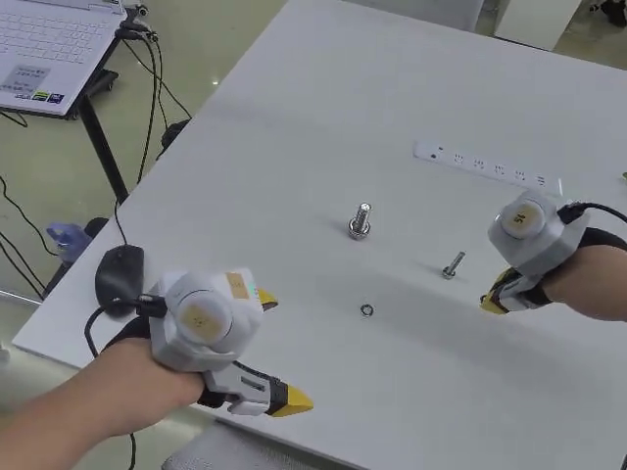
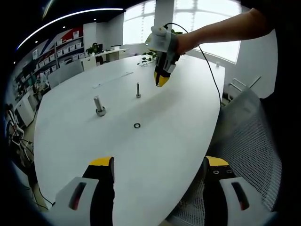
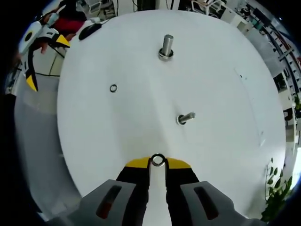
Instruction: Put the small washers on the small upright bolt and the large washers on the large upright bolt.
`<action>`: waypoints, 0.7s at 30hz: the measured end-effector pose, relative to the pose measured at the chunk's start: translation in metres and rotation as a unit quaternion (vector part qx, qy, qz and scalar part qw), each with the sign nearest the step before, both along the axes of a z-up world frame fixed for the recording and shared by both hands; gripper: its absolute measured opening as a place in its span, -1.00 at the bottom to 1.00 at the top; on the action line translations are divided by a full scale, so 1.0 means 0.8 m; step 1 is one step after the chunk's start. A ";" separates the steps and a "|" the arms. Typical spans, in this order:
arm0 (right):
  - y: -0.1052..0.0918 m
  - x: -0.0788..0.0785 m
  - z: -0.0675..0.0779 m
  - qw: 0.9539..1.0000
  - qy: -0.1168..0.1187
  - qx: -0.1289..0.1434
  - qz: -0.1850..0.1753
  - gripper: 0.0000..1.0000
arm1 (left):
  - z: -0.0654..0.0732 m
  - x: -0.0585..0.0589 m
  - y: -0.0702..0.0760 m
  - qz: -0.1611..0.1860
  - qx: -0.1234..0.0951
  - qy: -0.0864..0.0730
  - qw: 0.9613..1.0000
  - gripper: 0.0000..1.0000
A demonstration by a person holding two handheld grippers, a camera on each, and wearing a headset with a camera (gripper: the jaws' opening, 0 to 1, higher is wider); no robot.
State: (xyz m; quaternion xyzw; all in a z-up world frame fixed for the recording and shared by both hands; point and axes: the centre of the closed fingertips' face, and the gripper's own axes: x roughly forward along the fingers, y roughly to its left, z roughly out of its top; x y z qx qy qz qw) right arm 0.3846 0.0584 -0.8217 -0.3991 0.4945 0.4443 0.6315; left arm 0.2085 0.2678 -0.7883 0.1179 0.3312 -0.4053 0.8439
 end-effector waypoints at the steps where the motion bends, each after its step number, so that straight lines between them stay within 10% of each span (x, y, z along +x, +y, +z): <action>1: 0.001 0.000 0.002 1.000 -0.001 0.000 -0.001 -0.75 | 0.000 0.000 0.000 0.000 0.000 0.000 1.000 0.54; 21: 0.029 0.049 0.027 1.000 -0.016 0.019 0.014 -0.75 | -0.003 0.013 0.002 0.019 -0.004 0.002 1.000 0.65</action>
